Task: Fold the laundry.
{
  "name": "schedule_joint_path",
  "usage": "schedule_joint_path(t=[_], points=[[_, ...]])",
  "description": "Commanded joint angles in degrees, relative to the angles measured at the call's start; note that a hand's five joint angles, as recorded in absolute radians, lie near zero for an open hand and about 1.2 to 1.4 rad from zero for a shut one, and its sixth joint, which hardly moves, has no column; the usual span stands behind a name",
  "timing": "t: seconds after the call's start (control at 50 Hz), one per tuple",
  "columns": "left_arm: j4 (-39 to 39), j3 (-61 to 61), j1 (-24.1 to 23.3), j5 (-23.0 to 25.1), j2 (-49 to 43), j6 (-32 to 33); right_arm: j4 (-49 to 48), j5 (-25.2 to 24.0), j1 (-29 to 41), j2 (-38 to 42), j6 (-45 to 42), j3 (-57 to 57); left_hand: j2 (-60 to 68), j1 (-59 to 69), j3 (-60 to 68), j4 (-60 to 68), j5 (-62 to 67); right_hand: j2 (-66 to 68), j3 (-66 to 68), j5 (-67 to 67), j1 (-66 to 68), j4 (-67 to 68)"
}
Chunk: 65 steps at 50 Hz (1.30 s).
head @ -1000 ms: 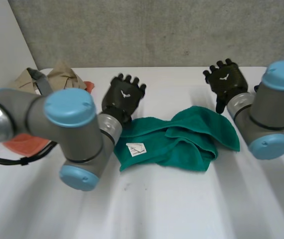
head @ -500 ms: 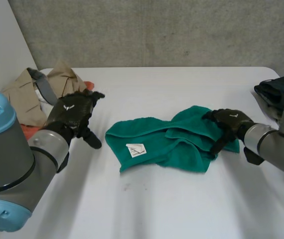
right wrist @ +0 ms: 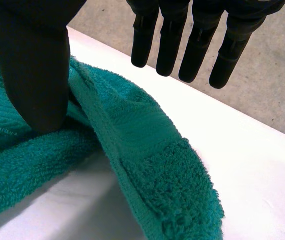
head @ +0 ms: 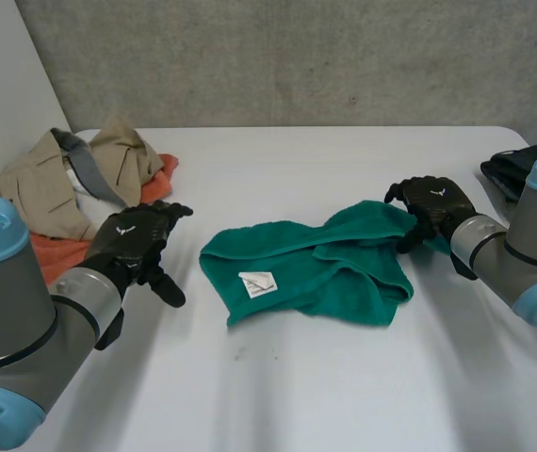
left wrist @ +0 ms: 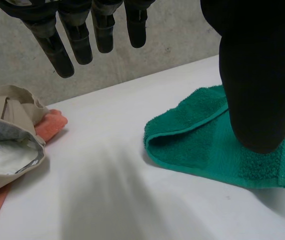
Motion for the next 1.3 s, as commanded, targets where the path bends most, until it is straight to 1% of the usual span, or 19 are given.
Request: schedule_joint_path(t=[0.02, 0.06, 0.12, 0.14, 0.22, 0.32, 0.4, 0.58, 0.76, 0.84, 0.86, 0.9, 0.94, 0.96, 1.04, 1.1, 1.16, 1.22, 1.3], points=[[0.4, 0.8, 0.0, 0.0, -0.2, -0.2, -0.1, 0.4, 0.2, 4.1, -5.1, -2.6, -0.7, 0.1, -1.1, -0.6, -1.8, 15.4, 14.7, 14.2, 15.1, 14.6], [0.5, 1.0, 0.1, -0.1, -0.6, -0.3, 0.1, 0.5, 0.2, 5.4, -6.8, -3.7, -1.2, -0.4, -1.6, -1.1, -2.3, 21.5, 20.8, 20.3, 21.2, 20.6], [1.1, 2.3, -0.3, -0.2, -2.9, -1.4, 0.3, 0.8, 0.2, 7.3, -9.9, -5.9, -1.4, -0.6, -1.8, -1.2, -2.4, 49.5, 48.8, 48.3, 49.2, 48.6], [1.3, 2.7, -0.4, -0.2, -3.6, -1.9, 0.3, 0.9, 0.2, 7.3, -10.6, -6.3, -1.4, -0.6, -1.8, -1.2, -2.4, 50.9, 50.2, 49.7, 50.6, 50.0], [2.0, 5.5, 0.0, -0.3, -7.4, -6.4, 0.6, 1.2, 1.9, 4.0, -13.5, -6.6, -1.7, -0.9, -2.1, -1.6, -2.8, 50.9, 50.2, 49.7, 50.6, 50.0], [1.7, 10.2, 0.4, -0.3, -13.7, -14.3, 0.9, 0.7, 5.4, -10.1, -15.7, -2.2, -1.4, -0.6, -1.8, -1.2, -2.4, 50.9, 50.2, 49.7, 50.6, 50.0], [1.4, 12.9, 0.8, 0.0, -17.6, -17.5, 2.0, 0.3, 6.4, -19.0, -15.4, 1.2, -1.6, -0.8, -1.9, -1.4, -2.6, 50.9, 50.2, 49.7, 50.6, 50.0], [1.5, 15.8, -0.8, 3.5, -20.8, -19.0, 8.0, -2.1, 11.2, -36.8, -15.2, 3.9, -0.7, 0.1, -1.1, -0.6, -1.8, 50.9, 50.2, 49.7, 50.6, 50.0], [-0.1, 25.4, -3.7, 4.3, -29.4, -24.0, 10.4, -3.2, 11.9, -47.7, -9.5, 3.8, 3.8, 4.6, 3.5, 4.0, 2.8, 50.9, 50.2, 49.7, 50.6, 50.0], [-2.4, 27.8, -4.3, 7.9, -31.9, -27.3, 10.8, -4.3, 11.0, -50.7, -7.0, 3.8, 14.6, 15.4, 14.2, 14.7, 13.5, 50.9, 50.2, 49.7, 50.6, 50.0], [-3.2, 28.0, -4.9, 11.0, -32.2, -28.7, 11.0, -4.5, 10.8, -51.8, -6.5, 3.8, 20.6, 21.4, 20.2, 20.7, 19.5, 50.9, 50.2, 49.7, 50.6, 50.0], [-3.6, 28.2, -5.6, 14.0, -32.2, -29.5, 10.7, -4.5, 10.6, -52.8, -6.2, 3.8, 38.7, 39.5, 38.3, 38.9, 37.6, 50.9, 50.2, 49.7, 50.6, 50.0], [-4.1, 27.9, -6.1, 15.5, -31.7, -29.8, 10.9, -4.3, 9.4, -53.4, -6.2, 3.5, 68.0, 68.9, 67.7, 68.2, 67.0, 50.9, 50.2, 49.7, 50.6, 50.0], [-4.2, 27.7, -5.9, 14.4, -31.1, -29.9, 10.9, -4.2, 9.0, -53.4, -6.2, 3.5, 68.2, 69.0, 67.9, 68.4, 67.2, 50.9, 50.2, 49.7, 50.6, 50.0], [-5.7, 26.2, -4.1, 6.4, -24.7, -28.4, 11.1, -4.0, 2.1, -52.3, -6.6, 3.0, 68.2, 69.0, 67.9, 68.4, 67.2, 50.9, 50.2, 49.7, 50.6, 50.0], [-6.9, 22.8, 1.3, 2.1, -17.3, -24.5, 12.7, -4.4, -4.1, -50.4, -6.9, 2.2, 68.2, 69.0, 67.9, 68.4, 67.2, 50.9, 50.2, 49.7, 50.6, 50.0], [-7.7, 20.0, 5.5, 2.9, -8.8, -16.8, 15.1, -4.9, -9.0, -49.1, -7.0, 1.1, 68.2, 69.0, 67.9, 68.4, 67.2, 50.9, 50.2, 49.7, 50.6, 50.0], [-9.3, 18.9, 7.3, 5.7, -0.7, -7.9, 17.7, -4.9, -10.3, -47.7, -7.9, -0.4, 68.2, 69.0, 67.9, 68.4, 67.2, 50.9, 50.2, 49.7, 50.6, 50.0], [-13.3, 19.0, 8.4, 8.3, 4.9, 1.1, 20.7, -4.5, -10.6, -46.1, -11.7, -0.9, 68.2, 69.0, 67.9, 68.4, 67.2, 50.9, 50.2, 49.7, 50.6, 50.0]])
